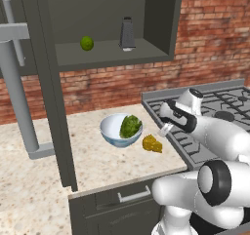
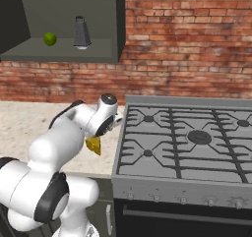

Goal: Pick the cheese from the fridge and the cheese grater from the cabinet and place them next to the salad bowl.

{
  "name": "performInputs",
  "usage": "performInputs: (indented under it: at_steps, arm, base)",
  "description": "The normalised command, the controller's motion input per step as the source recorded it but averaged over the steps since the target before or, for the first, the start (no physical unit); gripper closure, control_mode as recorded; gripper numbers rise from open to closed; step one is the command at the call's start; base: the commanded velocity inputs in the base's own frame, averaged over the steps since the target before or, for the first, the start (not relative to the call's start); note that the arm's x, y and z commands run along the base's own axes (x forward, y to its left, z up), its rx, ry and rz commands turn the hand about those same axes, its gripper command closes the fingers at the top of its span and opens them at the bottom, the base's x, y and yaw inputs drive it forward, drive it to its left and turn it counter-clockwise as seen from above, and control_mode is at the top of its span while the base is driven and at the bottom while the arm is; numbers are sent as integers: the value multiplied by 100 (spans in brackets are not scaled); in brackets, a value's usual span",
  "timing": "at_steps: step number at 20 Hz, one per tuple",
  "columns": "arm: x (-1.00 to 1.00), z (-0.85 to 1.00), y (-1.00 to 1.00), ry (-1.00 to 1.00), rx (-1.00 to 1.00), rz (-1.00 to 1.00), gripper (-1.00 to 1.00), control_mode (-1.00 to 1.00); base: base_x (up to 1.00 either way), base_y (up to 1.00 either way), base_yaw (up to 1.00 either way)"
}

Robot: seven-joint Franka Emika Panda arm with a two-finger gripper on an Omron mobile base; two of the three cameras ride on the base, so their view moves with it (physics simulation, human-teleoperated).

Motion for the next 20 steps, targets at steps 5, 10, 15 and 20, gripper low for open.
performInputs:
  at_steps: [5,10,15,20]
  arm:
    - [-1,80,-23,-3,0,-15,-100,-100]
    - [13,34,9,1,0,-14,-100,-100]
    - [0,13,13,-5,3,-16,-100,-100]
    - [-5,23,3,-7,2,-29,-100,-100]
  base:
    - [0,0,0]
    - [0,0,0]
    - [0,0,0]
    - [0,0,0]
